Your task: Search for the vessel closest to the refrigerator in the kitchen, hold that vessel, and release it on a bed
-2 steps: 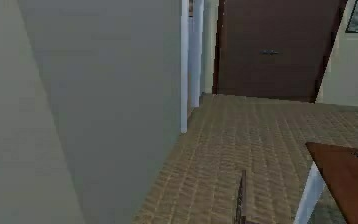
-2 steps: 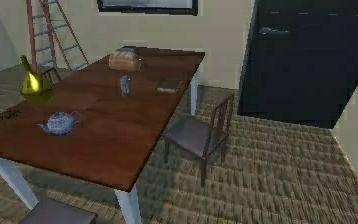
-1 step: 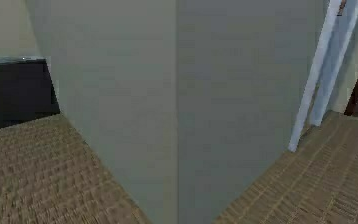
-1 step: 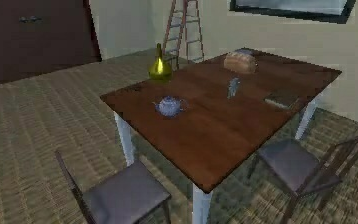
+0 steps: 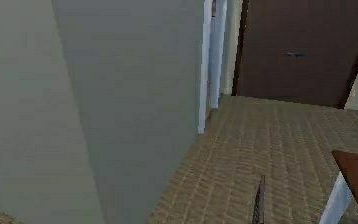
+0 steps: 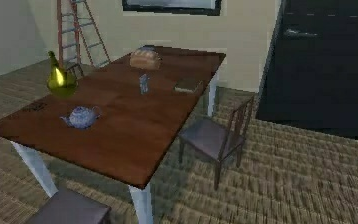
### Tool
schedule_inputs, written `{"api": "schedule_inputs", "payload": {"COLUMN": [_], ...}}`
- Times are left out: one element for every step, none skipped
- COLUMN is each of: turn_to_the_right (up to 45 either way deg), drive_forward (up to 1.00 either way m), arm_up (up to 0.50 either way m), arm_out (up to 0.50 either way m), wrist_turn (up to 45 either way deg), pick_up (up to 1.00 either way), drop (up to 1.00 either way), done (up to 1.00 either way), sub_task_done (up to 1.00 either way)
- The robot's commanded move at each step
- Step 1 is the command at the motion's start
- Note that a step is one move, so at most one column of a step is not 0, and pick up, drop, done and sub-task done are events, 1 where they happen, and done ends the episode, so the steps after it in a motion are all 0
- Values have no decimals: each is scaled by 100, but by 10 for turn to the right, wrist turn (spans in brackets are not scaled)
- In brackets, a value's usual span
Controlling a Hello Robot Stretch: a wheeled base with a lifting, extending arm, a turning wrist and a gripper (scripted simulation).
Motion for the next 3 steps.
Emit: {"api": "schedule_inputs", "payload": {"turn_to_the_right": [0, 210, 0], "drive_forward": [50, 0, 55], "arm_up": [0, 0, 0], "arm_out": [0, 0, 0], "wrist_turn": [0, 0, 0], "pick_up": [0, 0, 0], "drop": [0, 0, 0], "done": [0, 0, 0], "sub_task_done": [0, 0, 0]}}
